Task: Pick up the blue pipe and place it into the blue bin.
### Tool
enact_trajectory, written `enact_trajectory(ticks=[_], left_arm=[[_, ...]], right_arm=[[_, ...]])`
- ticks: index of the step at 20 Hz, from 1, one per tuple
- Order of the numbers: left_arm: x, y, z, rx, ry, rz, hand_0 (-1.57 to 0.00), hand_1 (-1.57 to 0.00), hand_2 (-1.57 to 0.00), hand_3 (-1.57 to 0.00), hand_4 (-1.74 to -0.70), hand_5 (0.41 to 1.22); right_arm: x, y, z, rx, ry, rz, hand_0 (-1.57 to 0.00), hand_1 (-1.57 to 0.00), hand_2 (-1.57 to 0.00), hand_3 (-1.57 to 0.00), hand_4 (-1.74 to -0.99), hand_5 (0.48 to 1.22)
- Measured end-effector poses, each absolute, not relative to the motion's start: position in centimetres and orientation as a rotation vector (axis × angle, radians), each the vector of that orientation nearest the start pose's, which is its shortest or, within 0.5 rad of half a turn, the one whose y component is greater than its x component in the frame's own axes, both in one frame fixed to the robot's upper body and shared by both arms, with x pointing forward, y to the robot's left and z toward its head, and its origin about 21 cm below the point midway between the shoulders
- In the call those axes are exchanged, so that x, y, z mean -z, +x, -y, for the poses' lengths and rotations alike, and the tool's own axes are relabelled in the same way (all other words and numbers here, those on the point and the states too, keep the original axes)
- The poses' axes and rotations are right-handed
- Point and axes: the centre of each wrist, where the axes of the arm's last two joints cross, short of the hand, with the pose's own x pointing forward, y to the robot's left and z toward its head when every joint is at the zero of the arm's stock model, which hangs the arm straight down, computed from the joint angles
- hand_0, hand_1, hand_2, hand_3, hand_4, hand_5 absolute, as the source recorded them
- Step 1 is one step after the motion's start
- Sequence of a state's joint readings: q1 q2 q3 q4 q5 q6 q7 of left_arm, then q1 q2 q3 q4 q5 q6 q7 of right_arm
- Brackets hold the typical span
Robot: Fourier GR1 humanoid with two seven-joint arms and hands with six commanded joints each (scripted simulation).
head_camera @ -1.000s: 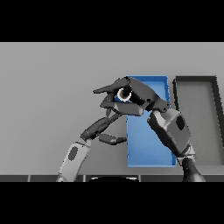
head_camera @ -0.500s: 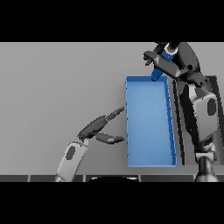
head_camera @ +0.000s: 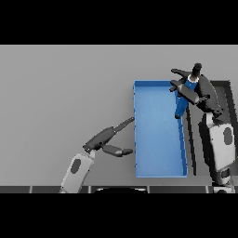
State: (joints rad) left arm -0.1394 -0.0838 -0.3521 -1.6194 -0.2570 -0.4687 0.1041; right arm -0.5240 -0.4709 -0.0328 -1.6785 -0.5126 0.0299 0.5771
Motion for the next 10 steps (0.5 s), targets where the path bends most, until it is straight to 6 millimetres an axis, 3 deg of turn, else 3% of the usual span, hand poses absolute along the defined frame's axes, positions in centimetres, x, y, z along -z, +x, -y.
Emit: enact_trajectory(ticks=[6, 7, 10], left_arm=[[-4.6, 25.7, -11.2, 0.871, -0.439, 1.557, 0.0, 0.0, 0.0, 0.0, -0.89, 0.422], [-4.4, 25.6, -11.4, 0.877, -0.436, 1.556, 0.0, 0.0, 0.0, 0.0, -0.89, 0.42], [-4.5, 25.7, -11.2, 0.881, -0.429, 1.548, 0.0, 0.0, 0.0, 0.0, -0.88, 0.421]], right_arm=[[-16.6, 29.8, 27.7, -0.132, 0.006, 1.384, -1.57, -1.57, -1.57, -1.52, -1.741, 1.221], [-15.6, 29.7, 27.6, -0.117, -0.006, 1.34, -1.57, -1.57, -1.57, -1.26, -1.741, 1.221], [-13.6, 29.2, 27.1, -0.123, -0.084, 1.231, -1.57, -1.57, -1.57, -0.91, -1.741, 1.221]])
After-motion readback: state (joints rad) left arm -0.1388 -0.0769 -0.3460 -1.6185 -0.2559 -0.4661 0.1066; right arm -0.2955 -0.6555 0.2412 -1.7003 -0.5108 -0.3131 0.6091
